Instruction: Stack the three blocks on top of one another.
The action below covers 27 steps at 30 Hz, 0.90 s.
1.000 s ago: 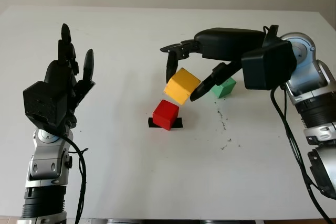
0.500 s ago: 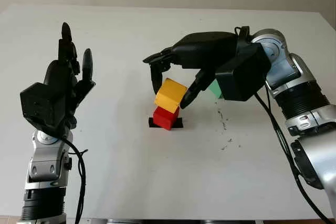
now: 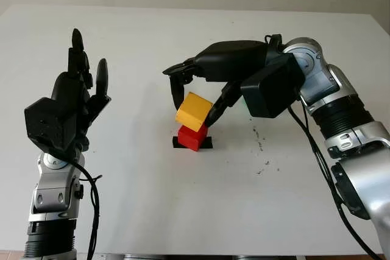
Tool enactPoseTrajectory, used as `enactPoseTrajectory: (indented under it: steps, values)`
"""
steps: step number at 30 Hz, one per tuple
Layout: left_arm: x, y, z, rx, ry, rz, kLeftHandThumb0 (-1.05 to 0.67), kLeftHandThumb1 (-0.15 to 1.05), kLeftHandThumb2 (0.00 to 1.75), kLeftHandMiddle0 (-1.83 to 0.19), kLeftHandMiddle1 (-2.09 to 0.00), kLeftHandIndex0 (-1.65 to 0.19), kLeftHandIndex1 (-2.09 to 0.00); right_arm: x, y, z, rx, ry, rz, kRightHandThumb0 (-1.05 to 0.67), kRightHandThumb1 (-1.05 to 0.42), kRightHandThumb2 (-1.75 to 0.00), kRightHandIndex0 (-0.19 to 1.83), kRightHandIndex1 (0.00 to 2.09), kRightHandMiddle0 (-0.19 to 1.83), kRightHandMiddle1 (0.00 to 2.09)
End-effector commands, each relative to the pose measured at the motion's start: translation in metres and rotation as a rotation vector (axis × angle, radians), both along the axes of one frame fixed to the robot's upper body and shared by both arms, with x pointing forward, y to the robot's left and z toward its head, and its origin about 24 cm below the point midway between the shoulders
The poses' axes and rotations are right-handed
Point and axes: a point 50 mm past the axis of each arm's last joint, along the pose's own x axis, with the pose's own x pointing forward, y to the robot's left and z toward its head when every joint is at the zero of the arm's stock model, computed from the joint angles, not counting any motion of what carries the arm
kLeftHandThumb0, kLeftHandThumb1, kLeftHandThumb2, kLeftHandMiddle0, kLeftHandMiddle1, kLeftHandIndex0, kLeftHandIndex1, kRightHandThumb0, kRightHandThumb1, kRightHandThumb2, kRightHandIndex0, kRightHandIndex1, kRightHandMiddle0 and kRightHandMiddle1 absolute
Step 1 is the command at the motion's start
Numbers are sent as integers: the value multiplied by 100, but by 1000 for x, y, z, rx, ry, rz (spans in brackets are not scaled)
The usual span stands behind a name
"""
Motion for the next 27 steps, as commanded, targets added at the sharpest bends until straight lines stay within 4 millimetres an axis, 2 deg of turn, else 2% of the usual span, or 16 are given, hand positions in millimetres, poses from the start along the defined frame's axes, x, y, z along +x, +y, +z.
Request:
enactPoseTrajectory:
  steps: [1, 27]
  values:
    - [-2, 0, 2, 8, -11, 6, -76, 105, 65, 19, 0, 19, 0, 1, 0, 1, 31, 18, -9, -46, -96, -5, 15, 5, 32, 159]
    - [-4, 0, 3, 23, -7, 15, -76, 105, 65, 19, 0, 19, 0, 5, -4, -16, -11, 38, -19, -48, -94, -5, 18, 6, 37, 159]
